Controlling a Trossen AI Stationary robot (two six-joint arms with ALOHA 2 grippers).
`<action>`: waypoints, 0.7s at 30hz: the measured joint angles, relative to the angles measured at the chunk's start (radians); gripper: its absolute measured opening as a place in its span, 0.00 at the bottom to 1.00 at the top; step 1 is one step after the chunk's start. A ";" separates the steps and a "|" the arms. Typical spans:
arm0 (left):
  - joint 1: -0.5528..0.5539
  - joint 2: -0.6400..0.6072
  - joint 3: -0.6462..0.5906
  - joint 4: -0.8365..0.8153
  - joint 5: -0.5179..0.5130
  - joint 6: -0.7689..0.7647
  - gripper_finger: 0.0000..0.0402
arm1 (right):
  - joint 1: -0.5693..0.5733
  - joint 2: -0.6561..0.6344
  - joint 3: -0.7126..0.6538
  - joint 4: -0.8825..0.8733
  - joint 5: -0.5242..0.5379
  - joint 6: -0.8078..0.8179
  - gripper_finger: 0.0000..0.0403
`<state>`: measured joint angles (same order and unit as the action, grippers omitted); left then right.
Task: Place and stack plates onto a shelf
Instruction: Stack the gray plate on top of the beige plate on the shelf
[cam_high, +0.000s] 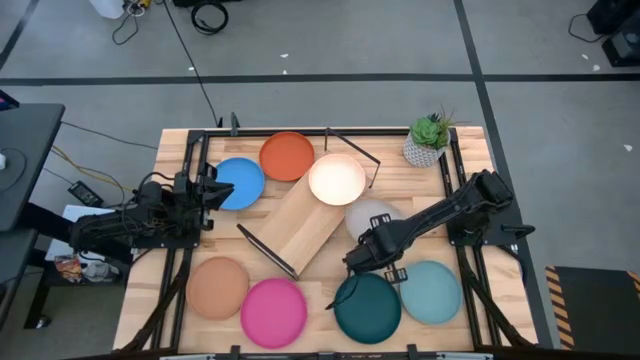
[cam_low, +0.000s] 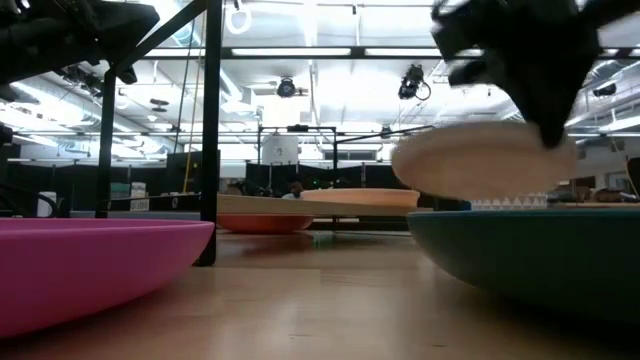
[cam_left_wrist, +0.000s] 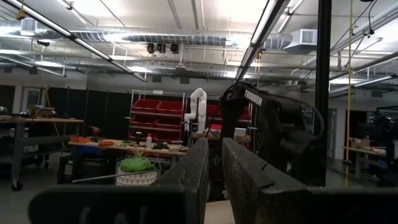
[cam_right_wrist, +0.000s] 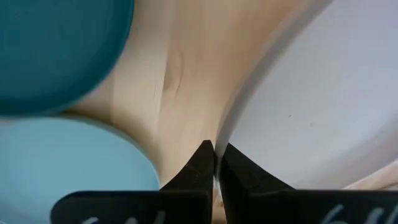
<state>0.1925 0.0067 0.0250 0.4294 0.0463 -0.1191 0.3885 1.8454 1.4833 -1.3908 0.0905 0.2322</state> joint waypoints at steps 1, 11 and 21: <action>0.000 0.000 0.000 0.000 0.000 0.000 0.14 | 0.000 0.000 0.023 -0.007 0.012 0.001 0.03; 0.000 0.000 0.000 0.000 0.000 0.000 0.14 | -0.067 0.001 0.166 0.004 0.221 -0.157 0.03; 0.000 0.000 0.000 0.000 0.000 0.000 0.14 | -0.253 0.002 0.147 0.268 0.318 -0.536 0.03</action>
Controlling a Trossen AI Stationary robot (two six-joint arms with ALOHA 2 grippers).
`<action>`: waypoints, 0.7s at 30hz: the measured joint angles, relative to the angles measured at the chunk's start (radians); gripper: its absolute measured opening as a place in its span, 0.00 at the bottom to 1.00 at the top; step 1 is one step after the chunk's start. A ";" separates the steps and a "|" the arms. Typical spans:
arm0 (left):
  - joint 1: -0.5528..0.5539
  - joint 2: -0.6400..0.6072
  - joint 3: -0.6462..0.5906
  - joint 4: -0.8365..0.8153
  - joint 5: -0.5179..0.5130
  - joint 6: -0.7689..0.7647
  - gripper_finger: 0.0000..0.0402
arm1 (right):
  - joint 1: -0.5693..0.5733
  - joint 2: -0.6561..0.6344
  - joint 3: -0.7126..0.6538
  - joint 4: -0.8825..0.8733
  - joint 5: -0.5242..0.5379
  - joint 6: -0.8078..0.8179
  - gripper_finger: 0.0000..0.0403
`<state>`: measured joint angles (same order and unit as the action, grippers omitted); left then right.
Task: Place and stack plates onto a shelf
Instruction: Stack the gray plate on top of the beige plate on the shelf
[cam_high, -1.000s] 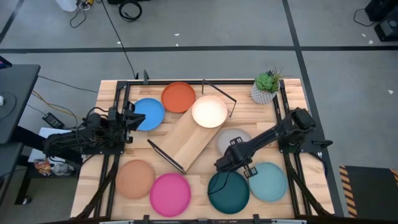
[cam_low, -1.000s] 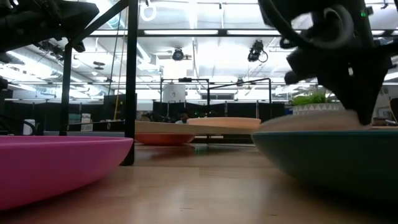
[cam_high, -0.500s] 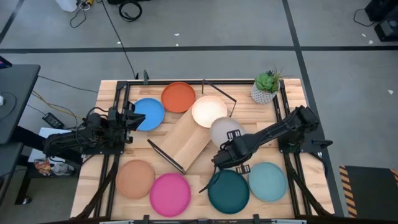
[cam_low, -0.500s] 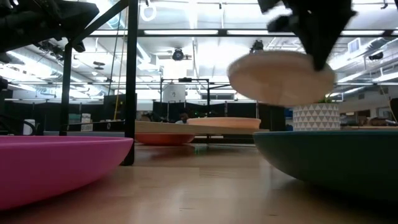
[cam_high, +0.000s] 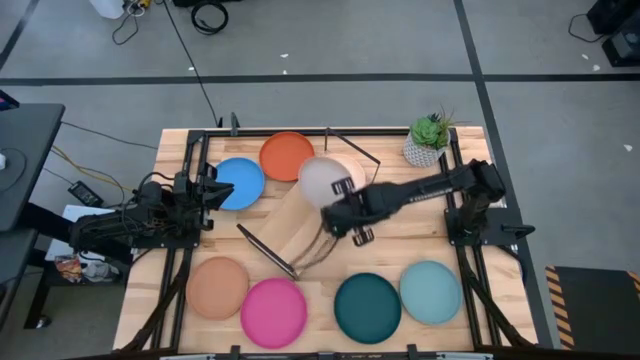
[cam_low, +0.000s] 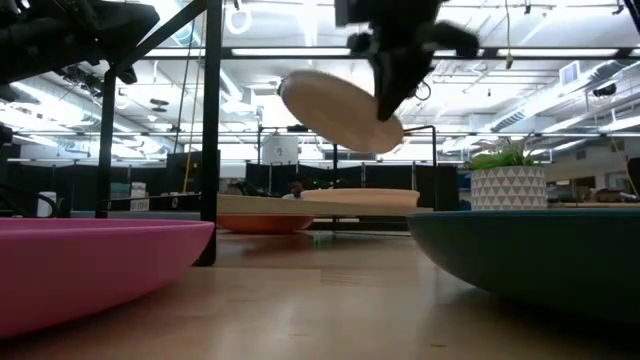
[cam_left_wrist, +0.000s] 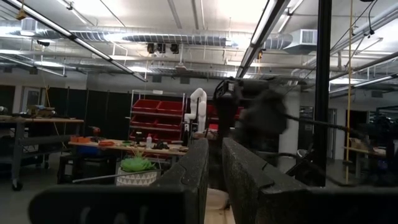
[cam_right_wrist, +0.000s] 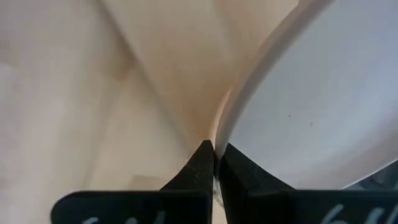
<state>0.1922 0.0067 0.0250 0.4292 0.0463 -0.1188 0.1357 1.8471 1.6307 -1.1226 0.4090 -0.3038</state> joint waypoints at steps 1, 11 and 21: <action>0.000 0.000 0.000 0.000 0.000 0.000 0.14 | -0.021 -0.001 -0.008 0.016 -0.003 -0.008 0.03; 0.000 0.000 0.000 0.000 0.000 0.000 0.14 | -0.114 0.000 -0.144 0.129 -0.008 -0.057 0.04; 0.000 0.000 0.000 0.000 0.000 0.000 0.14 | -0.114 0.000 -0.208 0.158 -0.011 -0.059 0.05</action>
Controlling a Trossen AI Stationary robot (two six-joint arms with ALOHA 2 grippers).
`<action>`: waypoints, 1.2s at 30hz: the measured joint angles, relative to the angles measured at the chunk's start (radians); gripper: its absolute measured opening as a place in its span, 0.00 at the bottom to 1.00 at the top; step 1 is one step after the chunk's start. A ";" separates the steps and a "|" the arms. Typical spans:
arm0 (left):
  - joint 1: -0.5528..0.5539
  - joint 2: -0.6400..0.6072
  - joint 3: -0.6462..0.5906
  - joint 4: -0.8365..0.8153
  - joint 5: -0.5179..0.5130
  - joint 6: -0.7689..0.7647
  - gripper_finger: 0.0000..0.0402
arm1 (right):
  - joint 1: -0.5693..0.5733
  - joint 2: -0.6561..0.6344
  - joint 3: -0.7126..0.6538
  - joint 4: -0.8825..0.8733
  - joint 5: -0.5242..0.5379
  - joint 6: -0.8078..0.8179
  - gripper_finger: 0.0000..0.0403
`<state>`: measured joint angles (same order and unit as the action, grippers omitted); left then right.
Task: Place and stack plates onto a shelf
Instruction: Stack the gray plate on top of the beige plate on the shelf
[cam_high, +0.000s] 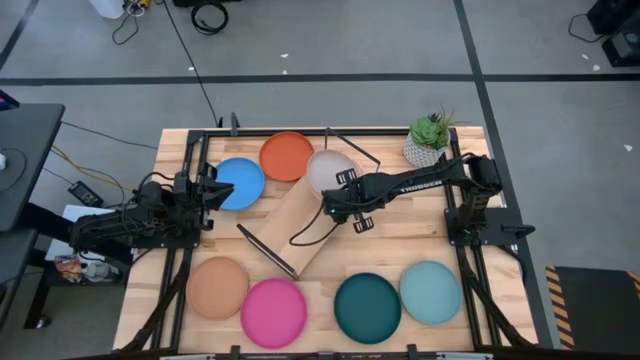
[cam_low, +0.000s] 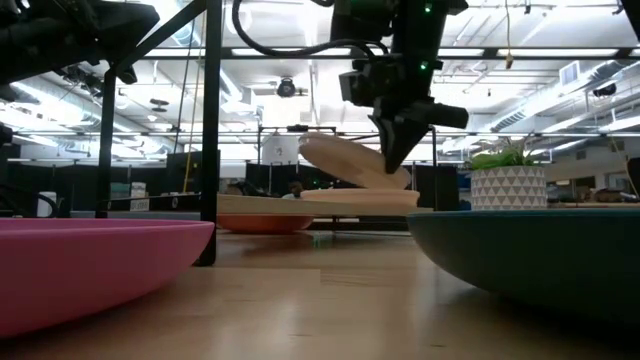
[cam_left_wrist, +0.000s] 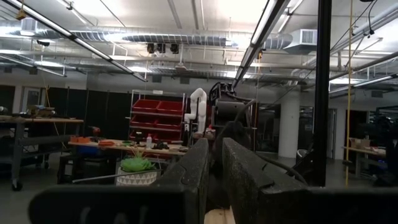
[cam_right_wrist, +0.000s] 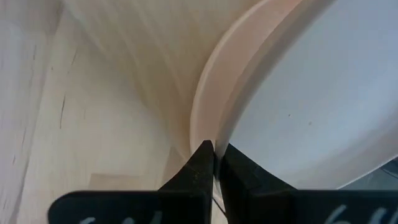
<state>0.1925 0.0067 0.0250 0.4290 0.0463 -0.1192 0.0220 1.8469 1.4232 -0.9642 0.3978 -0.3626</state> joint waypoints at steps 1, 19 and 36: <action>0.000 0.000 0.000 0.000 0.000 0.000 0.14 | 0.001 0.000 -0.004 -0.001 -0.004 0.000 0.06; 0.000 0.000 0.000 0.000 0.000 0.000 0.14 | -0.008 0.000 -0.006 -0.036 0.033 0.046 0.11; 0.000 0.000 0.000 0.000 0.000 0.000 0.14 | 0.026 0.000 0.000 -0.080 0.036 0.038 0.11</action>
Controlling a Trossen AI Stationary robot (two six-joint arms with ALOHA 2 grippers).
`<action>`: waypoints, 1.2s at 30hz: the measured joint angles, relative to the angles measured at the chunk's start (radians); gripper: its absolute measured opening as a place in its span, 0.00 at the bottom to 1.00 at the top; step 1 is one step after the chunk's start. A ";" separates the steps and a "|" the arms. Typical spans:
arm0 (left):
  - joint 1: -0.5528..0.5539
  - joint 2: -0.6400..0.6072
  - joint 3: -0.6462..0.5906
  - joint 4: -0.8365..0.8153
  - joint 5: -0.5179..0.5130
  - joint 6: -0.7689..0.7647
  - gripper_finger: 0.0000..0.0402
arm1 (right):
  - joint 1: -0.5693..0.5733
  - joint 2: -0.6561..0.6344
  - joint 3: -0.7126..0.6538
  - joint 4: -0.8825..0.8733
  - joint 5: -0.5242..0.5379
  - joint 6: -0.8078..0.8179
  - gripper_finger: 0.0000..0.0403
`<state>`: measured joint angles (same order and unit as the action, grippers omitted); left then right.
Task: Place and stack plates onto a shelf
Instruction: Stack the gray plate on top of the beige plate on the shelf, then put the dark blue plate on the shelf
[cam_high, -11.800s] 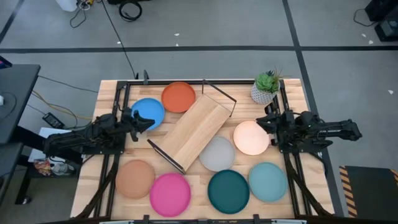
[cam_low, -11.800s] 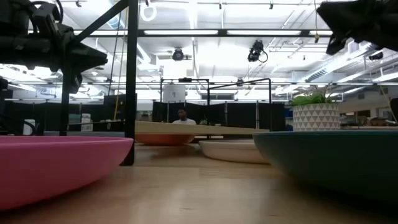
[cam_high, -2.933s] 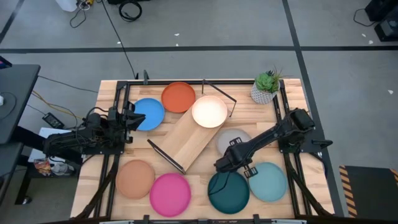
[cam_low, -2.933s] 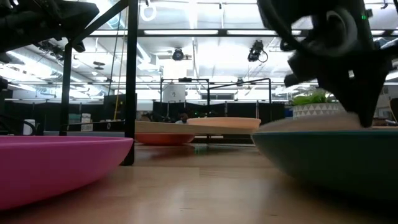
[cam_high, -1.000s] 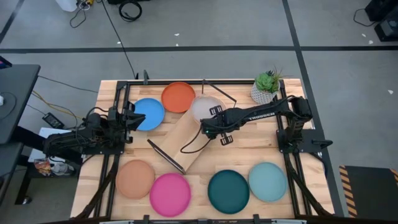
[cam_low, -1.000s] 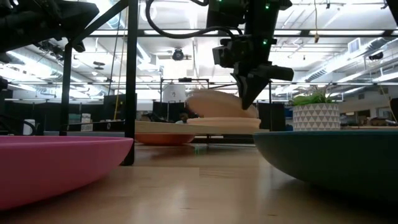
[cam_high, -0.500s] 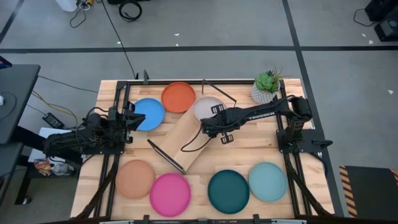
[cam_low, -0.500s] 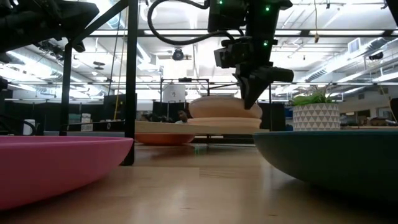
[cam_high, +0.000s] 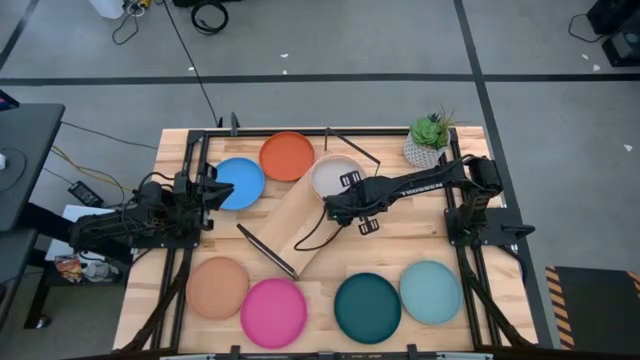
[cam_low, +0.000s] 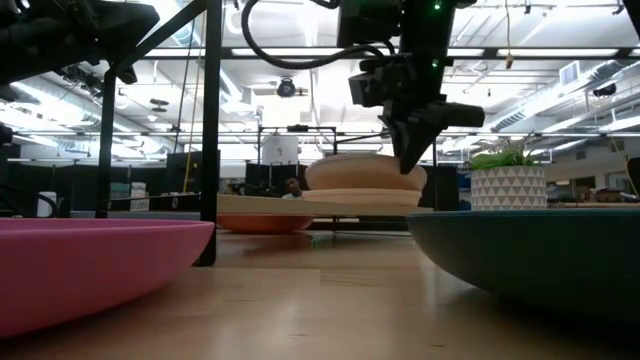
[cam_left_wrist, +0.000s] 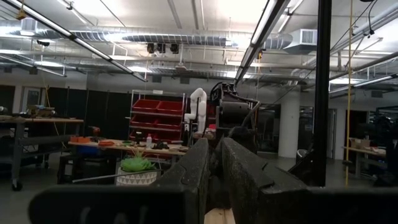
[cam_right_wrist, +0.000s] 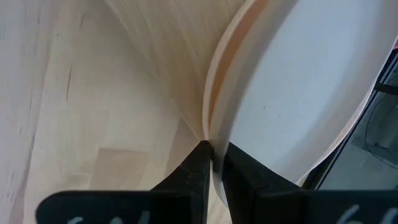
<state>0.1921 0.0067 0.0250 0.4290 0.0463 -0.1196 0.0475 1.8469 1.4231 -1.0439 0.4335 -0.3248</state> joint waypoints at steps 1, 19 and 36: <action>0.000 0.000 0.000 0.000 0.000 0.000 0.14 | 0.000 0.000 0.000 0.004 -0.012 0.000 0.11; 0.000 0.000 0.000 0.000 0.000 0.000 0.14 | 0.044 -0.023 0.002 -0.009 0.089 0.064 0.26; 0.000 0.000 0.000 0.000 0.000 0.001 0.14 | 0.127 -0.052 -0.104 -0.046 0.044 0.511 0.26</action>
<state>0.1921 0.0064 0.0250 0.4294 0.0463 -0.1191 0.1742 1.7947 1.3192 -1.0901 0.4772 0.1857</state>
